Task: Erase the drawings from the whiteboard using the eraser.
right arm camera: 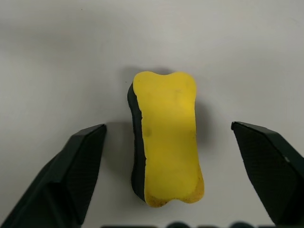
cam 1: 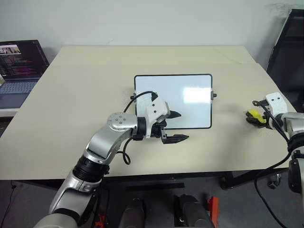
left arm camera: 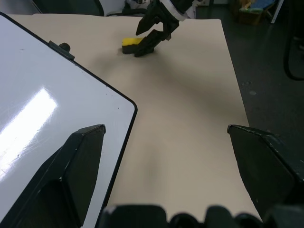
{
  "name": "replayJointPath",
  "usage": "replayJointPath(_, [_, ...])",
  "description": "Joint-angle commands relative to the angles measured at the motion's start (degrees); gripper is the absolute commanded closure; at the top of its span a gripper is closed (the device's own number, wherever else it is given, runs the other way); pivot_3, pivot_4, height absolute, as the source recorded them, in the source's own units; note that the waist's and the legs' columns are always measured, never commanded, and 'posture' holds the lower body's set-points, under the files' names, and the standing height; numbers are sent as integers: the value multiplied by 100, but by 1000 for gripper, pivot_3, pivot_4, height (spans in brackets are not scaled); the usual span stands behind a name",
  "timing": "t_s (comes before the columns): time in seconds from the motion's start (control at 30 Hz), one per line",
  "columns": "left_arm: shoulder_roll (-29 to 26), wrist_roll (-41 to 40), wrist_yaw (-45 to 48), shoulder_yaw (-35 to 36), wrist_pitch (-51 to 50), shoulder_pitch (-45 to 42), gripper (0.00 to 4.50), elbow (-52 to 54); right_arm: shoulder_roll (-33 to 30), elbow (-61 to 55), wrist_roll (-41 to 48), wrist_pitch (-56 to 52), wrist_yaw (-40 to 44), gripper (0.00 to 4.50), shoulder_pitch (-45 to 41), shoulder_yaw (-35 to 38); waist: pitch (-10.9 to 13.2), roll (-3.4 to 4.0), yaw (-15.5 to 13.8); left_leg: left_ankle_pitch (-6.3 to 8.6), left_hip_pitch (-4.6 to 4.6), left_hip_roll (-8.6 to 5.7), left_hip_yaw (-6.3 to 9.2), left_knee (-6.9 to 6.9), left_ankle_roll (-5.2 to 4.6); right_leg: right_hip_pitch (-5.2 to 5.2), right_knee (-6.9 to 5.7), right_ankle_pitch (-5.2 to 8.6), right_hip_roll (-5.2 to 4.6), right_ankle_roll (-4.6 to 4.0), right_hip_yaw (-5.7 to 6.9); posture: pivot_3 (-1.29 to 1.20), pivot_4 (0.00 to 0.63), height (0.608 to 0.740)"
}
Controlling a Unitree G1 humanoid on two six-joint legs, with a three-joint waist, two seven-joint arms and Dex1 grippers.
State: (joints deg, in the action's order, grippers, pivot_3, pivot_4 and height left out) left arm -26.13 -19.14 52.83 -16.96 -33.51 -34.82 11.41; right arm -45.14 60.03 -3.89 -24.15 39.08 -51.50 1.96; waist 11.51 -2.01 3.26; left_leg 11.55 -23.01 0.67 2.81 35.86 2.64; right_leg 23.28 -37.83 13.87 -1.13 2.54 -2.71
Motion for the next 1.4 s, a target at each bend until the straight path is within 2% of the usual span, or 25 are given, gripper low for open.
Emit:
replayJointPath(0.03, [-52,-45,-173,357,96,81,0,282,-240,-484,-18,178,147,53,-214,-10,1,1,2,0,0,0,0,0,0,0,0,0,0,0,0,0,150,740])
replayJointPath(0.1, [-57,-45,-313,562,192,109,0,283,-216,-823,54,285,208,53,-196,30,4,6,9,0,0,0,0,0,0,1,-1,0,0,0,-1,0,150,740])
replayJointPath(0.23, [33,55,-1037,1350,557,61,0,76,243,-1514,528,886,-83,53,-65,471,4,6,38,0,5,5,1,1,0,0,-5,0,4,0,0,0,150,740])
replayJointPath(0.3, [-98,156,-1447,1794,541,83,0,-120,560,-1478,401,1603,-687,53,109,490,3,7,37,0,6,6,1,1,0,-1,-8,0,5,0,0,0,150,740])
replayJointPath(0.37, [-73,343,-2241,2435,727,59,0,-305,986,-1342,588,2061,-1008,53,253,690,2,4,17,0,7,5,4,3,0,-4,-7,0,4,0,2,0,150,740])
replayJointPath(0.53, [170,502,-3187,3029,1068,222,0,-217,1432,-943,888,2641,-1387,53,414,1006,2,5,-68,0,-5,-5,6,3,1,-2,-1,-11,-10,-10,5,0,150,740])
replayJointPath(0.73, [885,570,-3793,3281,1960,1095,0,-518,1920,-573,1433,3267,-1329,53,533,1405,2,4,-133,0,-4,-10,4,4,1,-9,10,-19,-19,-8,5,0,150,740])
replayJointPath(0.93, [1113,977,-4187,3237,2906,1676,0,-1595,2323,-344,1642,3656,-1448,53,731,1552,0,5,-130,0,4,-1,4,4,1,-8,1,-22,-5,-16,4,0,150,740])
replayJointPath(1.4, [1310,1133,-4445,3094,3810,1349,0,-3118,2817,-604,1531,4052,-1944,53,1154,1434,0,5,-133,0,4,-2,2,6,1,-9,-2,-22,-5,-15,3,0,150,740])
